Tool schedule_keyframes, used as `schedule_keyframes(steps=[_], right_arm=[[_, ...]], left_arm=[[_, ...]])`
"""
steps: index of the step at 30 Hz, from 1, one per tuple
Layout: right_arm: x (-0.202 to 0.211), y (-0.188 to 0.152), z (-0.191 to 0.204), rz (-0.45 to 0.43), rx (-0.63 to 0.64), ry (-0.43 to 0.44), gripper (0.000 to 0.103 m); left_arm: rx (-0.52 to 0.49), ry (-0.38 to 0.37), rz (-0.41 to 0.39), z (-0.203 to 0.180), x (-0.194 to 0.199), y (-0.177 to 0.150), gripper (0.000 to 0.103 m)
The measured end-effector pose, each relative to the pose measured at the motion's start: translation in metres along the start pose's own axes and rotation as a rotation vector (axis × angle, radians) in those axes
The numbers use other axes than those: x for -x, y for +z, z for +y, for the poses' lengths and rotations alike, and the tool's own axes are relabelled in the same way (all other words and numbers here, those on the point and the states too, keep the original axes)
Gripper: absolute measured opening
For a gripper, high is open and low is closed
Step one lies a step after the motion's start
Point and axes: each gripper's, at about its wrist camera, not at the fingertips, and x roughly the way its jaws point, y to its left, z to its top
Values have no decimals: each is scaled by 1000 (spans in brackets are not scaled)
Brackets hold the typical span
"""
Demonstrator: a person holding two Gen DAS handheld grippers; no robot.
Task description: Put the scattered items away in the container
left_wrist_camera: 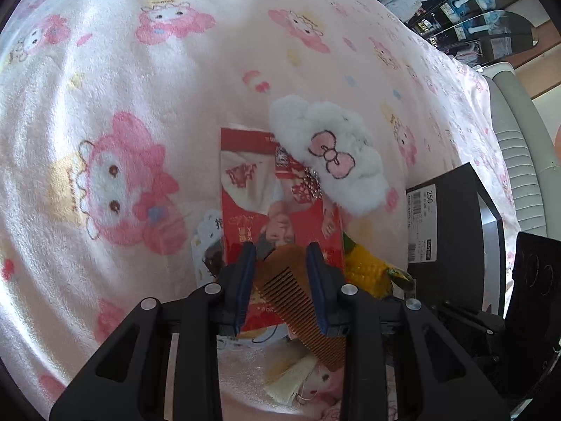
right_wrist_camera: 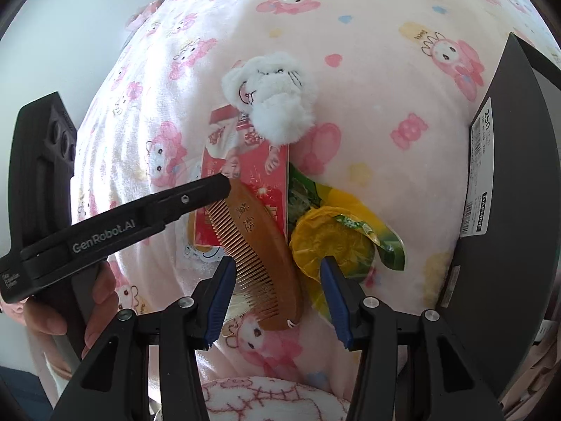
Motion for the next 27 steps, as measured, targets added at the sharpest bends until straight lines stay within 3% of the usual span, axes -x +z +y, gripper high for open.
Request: schedule_keyframes(steps=[3,7,11,13,16,23,27], right_arm=[[6,-9,-2,-11,11,-10,46],[13,-16,-2,-14,14,7,46],[16,-21,-4,-12,27,26,46],[14,-21,-1,5,30,24,46],[11,-24,0,32,38,39,46],[-1,-22,-3,32,14,36,46],[-3,-20,-5,25,0,38,46]], left_arm=[[17,30,-19,2,-7,11,29],[24,46,15,0,-16,4,29],[22,30,53,-5,-11,-15,29],[48,-16,66,0,-3,-25,29],[74,-44,28,7,8,-29,29],[108,88,-70,16,6,-3,30],[99,55,-28,13,-11,4,30]])
